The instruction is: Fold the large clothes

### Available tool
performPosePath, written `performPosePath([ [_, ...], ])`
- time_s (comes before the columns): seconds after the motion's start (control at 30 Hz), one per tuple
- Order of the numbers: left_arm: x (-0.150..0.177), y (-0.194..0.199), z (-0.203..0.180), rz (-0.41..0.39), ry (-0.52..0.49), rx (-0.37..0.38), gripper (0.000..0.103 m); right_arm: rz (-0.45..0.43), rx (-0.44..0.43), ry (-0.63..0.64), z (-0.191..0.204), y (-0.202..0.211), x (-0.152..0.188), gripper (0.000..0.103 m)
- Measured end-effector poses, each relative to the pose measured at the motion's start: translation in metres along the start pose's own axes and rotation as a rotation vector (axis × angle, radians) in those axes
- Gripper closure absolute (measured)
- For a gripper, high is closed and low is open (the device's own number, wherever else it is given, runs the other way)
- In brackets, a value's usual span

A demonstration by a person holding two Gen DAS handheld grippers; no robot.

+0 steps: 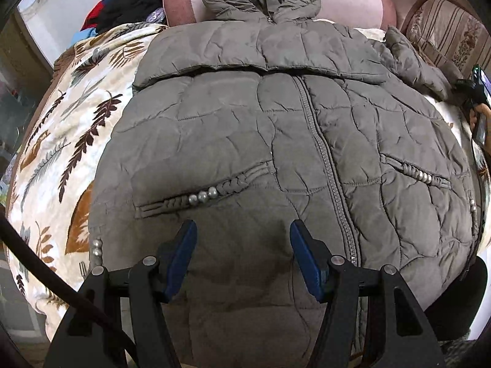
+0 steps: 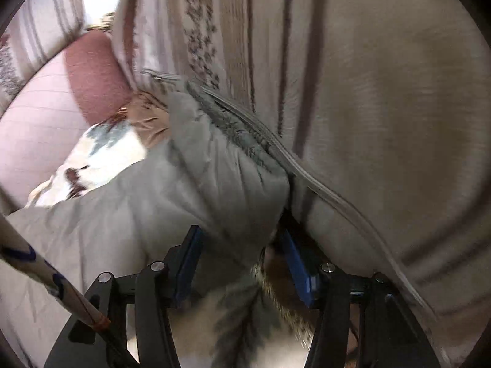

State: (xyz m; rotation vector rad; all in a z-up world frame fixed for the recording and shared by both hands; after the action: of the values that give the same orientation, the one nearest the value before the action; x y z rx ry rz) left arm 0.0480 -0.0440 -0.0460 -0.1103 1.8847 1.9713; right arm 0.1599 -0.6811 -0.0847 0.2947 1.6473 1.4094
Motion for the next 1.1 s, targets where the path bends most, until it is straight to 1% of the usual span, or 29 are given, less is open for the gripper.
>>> performPosePath([
  [0.03, 0.000, -0.001, 0.001, -0.001, -0.001, -0.004, 0.041, 0.003, -0.012, -0.011, 0.001, -0.002, -0.002, 0.052],
  [0.07, 0.000, -0.001, 0.001, -0.003, -0.002, -0.008, 0.041, 0.011, -0.031, -0.019, 0.002, -0.003, -0.003, 0.079],
  [0.13, 0.000, -0.002, 0.005, -0.009, -0.001, -0.016, 0.041, 0.001, -0.050, -0.030, -0.001, 0.006, -0.006, 0.087],
  [0.17, 0.001, -0.002, 0.008, -0.013, 0.004, -0.017, 0.041, -0.011, -0.055, -0.029, -0.002, 0.013, -0.006, 0.089],
  [0.3, 0.008, -0.003, 0.017, -0.020, 0.019, -0.004, 0.041, -0.080, -0.081, -0.022, -0.004, 0.064, -0.007, 0.091],
  [0.4, 0.017, 0.003, 0.021, -0.045, 0.015, 0.003, 0.041, -0.147, -0.101, -0.008, 0.002, 0.113, -0.008, 0.091],
  [0.47, 0.023, 0.009, 0.023, -0.072, 0.009, 0.001, 0.041, -0.193, -0.115, 0.008, 0.013, 0.153, -0.008, 0.091],
  [0.53, 0.031, 0.017, 0.027, -0.099, 0.013, 0.017, 0.041, -0.229, -0.139, 0.024, 0.024, 0.187, -0.005, 0.091],
  [0.57, 0.034, 0.019, 0.028, -0.104, 0.016, 0.024, 0.041, -0.257, -0.158, 0.046, 0.037, 0.213, -0.002, 0.091],
  [0.6, 0.038, 0.022, 0.031, -0.112, 0.020, 0.033, 0.041, -0.274, -0.171, 0.064, 0.046, 0.228, 0.002, 0.091],
  [0.67, 0.046, 0.026, 0.036, -0.123, 0.028, 0.045, 0.041, -0.306, -0.208, 0.115, 0.071, 0.263, 0.011, 0.091],
  [0.77, 0.057, 0.031, 0.046, -0.136, 0.049, 0.069, 0.041, -0.348, -0.279, 0.212, 0.119, 0.319, 0.033, 0.092],
  [0.83, 0.064, 0.035, 0.053, -0.146, 0.064, 0.077, 0.041, -0.364, -0.313, 0.267, 0.148, 0.342, 0.046, 0.092],
  [0.87, 0.066, 0.036, 0.057, -0.153, 0.072, 0.082, 0.041, -0.371, -0.340, 0.309, 0.171, 0.358, 0.058, 0.092],
  [0.97, 0.076, 0.042, 0.073, -0.180, 0.101, 0.091, 0.041, -0.362, -0.404, 0.399, 0.223, 0.382, 0.087, 0.092],
  [1.0, 0.078, 0.044, 0.078, -0.188, 0.112, 0.092, 0.041, -0.350, -0.432, 0.437, 0.246, 0.389, 0.101, 0.092],
  [1.07, 0.083, 0.046, 0.088, -0.200, 0.136, 0.095, 0.041, -0.321, -0.481, 0.499, 0.287, 0.395, 0.128, 0.092],
  [1.1, 0.086, 0.046, 0.094, -0.204, 0.149, 0.097, 0.041, -0.305, -0.498, 0.521, 0.305, 0.391, 0.137, 0.092],
])
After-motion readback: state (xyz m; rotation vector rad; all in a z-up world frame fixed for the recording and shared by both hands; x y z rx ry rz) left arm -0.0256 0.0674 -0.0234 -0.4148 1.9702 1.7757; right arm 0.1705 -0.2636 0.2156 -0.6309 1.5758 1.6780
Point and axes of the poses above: each gripper's, at about its wrist camera, not at the fingertips, and y roughly against the way its jaws point, z to its left, x to its underside, the point moved 1 cm from there along -y, roughly the way its jaws point, and after that the axes turned 4 degrees about z, right-handed, at the moved point
